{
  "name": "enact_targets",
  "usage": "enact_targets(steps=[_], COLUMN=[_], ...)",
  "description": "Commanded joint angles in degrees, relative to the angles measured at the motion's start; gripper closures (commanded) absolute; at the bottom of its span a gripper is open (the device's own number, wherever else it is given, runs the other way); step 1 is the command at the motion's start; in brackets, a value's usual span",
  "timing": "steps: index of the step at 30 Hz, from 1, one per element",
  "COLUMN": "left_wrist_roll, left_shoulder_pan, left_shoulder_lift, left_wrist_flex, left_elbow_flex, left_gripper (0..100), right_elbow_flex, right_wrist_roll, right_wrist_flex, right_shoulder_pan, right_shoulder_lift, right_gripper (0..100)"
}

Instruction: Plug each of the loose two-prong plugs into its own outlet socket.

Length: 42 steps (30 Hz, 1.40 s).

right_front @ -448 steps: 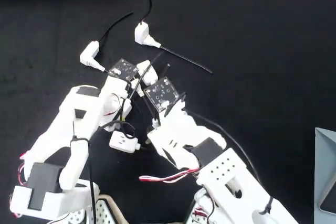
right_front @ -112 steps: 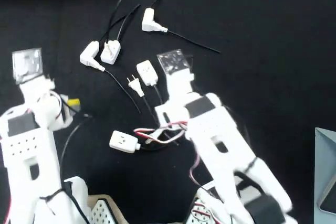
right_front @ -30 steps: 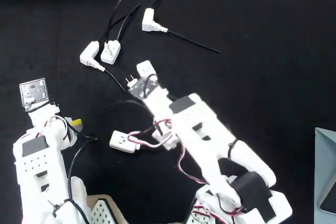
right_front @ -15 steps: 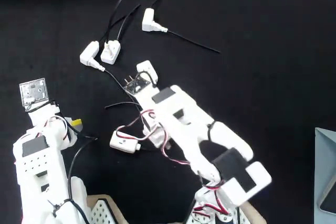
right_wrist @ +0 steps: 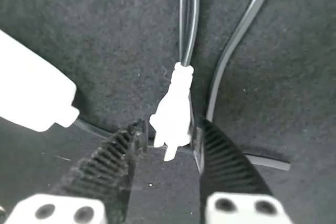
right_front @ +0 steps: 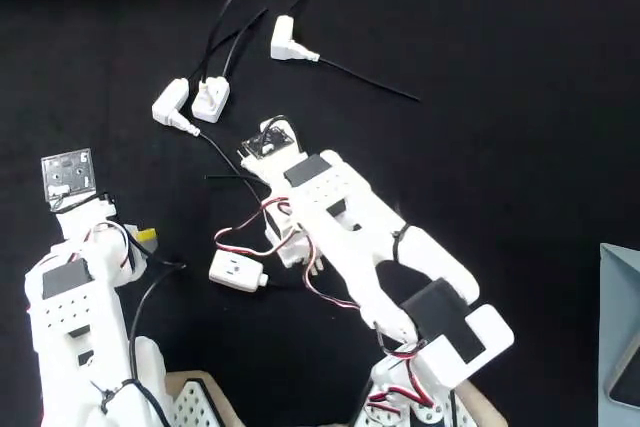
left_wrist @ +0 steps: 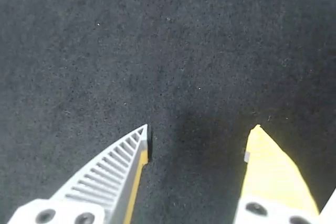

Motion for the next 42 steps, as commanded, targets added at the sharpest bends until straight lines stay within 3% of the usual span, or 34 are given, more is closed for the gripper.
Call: enact_targets(steps=[1,14,20,28,42], left_wrist_roll=[-0.53,-0.62,-0.62,-0.62,-0.62], left_shoulder_pan=[-0.66,-0.66,-0.66,-0.66,-0.66], left_shoulder_lift=[-0.88,-0.88,-0.88,-0.88,-0.88], left_wrist_flex=[-1.14,-1.05,-1.05,-1.05,-1.05], left_elbow_flex=[-0.22,-0.22,-0.22,-0.22,-0.22], left_gripper=[71,71,71,71,71], right_elbow_flex=[-2.68,-2.86,-5.49,-9.10,-10.59], right_wrist_roll=[-0.62,-4.66,-4.75,-7.65,-8.00], right_wrist_flex=[0.18,-1.76,-1.23,2.11,1.93], right_shoulder_pan=[-0.97,-0.79,-0.79,-0.79,-0.70], right_shoulder_lift=[-0.22,5.05,5.32,5.76,5.85], right_gripper=[86.4,86.5,96.2,88.1,88.1])
